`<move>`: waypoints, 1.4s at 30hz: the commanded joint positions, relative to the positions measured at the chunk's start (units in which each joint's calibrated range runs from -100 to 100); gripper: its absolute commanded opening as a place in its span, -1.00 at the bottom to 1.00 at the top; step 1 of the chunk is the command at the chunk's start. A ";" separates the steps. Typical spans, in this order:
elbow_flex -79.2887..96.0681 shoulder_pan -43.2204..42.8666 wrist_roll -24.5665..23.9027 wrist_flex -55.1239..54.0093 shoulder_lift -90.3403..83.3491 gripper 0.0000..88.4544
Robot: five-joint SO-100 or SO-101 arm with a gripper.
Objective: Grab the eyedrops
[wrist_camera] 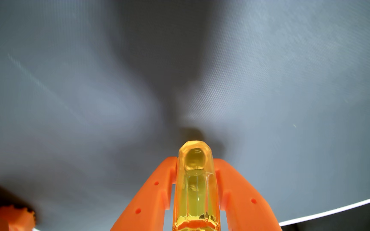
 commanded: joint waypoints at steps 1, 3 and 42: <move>-6.96 1.19 2.66 5.49 -1.41 -0.99; -9.93 1.60 4.34 8.08 -1.41 -0.99; -9.93 0.69 14.75 10.16 -17.13 -0.99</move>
